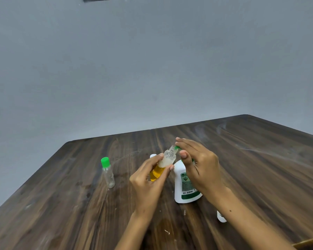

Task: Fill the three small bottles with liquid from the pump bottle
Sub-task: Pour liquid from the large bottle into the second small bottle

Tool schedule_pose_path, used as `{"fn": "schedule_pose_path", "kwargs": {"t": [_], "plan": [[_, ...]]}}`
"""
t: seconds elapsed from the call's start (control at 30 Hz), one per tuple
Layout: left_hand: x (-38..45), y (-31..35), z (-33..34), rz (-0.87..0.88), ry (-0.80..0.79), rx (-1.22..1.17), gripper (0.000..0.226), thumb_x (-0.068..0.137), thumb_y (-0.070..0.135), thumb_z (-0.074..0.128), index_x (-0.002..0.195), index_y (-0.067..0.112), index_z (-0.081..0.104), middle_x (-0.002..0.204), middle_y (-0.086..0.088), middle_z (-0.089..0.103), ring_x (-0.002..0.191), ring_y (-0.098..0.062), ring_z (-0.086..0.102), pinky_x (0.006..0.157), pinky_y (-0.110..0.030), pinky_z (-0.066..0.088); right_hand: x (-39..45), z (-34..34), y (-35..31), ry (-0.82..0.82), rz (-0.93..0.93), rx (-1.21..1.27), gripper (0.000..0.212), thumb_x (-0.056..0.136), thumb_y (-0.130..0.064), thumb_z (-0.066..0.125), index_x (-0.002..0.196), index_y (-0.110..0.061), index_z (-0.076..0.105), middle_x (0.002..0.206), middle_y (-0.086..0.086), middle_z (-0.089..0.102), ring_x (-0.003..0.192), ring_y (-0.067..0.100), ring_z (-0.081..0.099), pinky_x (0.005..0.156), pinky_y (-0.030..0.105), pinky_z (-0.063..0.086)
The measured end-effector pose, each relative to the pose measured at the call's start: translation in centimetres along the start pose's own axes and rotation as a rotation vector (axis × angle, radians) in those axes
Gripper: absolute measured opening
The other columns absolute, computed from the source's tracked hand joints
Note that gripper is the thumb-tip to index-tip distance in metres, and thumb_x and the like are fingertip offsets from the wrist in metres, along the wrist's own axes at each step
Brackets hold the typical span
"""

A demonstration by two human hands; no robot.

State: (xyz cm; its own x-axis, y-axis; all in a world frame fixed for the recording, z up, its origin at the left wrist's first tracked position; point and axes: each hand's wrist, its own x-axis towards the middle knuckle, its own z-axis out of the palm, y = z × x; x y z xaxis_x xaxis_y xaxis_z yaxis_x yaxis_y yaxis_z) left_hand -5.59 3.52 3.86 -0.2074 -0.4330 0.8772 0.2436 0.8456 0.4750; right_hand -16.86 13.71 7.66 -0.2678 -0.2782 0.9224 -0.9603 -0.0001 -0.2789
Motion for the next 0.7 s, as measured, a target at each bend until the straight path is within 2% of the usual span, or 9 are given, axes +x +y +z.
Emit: {"fn": "schedule_pose_path", "kwargs": {"t": [0.3,0.5,0.7], "plan": [[0.04,0.02,-0.01,0.024,-0.019,0.008,0.039,0.069,0.012,0.088,0.105,0.008,0.073,0.105,0.004,0.072,0.099,-0.002,0.068,0.083,-0.017,0.054,-0.3,-0.1,-0.01,-0.025,0.024,0.035,0.07,0.098,-0.06,0.023,0.106,-0.01,0.072,0.114,0.001,0.069,0.104,0.012,0.063,0.082,0.025,0.052],[0.15,0.19,0.05,-0.005,-0.002,-0.026,0.04,0.07,0.012,0.086,0.107,0.014,0.071,0.105,0.007,0.072,0.099,-0.001,0.068,0.082,-0.018,0.055,0.48,-0.51,-0.31,-0.056,0.023,0.029,0.074,0.097,-0.061,0.02,0.107,-0.009,0.072,0.115,0.003,0.068,0.107,0.013,0.062,0.086,0.024,0.05],[0.23,0.54,0.23,-0.034,-0.019,-0.054,0.038,0.071,0.014,0.087,0.105,0.015,0.072,0.102,0.007,0.073,0.096,-0.002,0.069,0.082,-0.017,0.053,-0.02,-0.55,-0.03,-0.059,0.049,0.087,0.072,0.097,-0.061,0.021,0.109,-0.01,0.071,0.117,0.001,0.067,0.108,0.01,0.061,0.085,0.027,0.052]]}}
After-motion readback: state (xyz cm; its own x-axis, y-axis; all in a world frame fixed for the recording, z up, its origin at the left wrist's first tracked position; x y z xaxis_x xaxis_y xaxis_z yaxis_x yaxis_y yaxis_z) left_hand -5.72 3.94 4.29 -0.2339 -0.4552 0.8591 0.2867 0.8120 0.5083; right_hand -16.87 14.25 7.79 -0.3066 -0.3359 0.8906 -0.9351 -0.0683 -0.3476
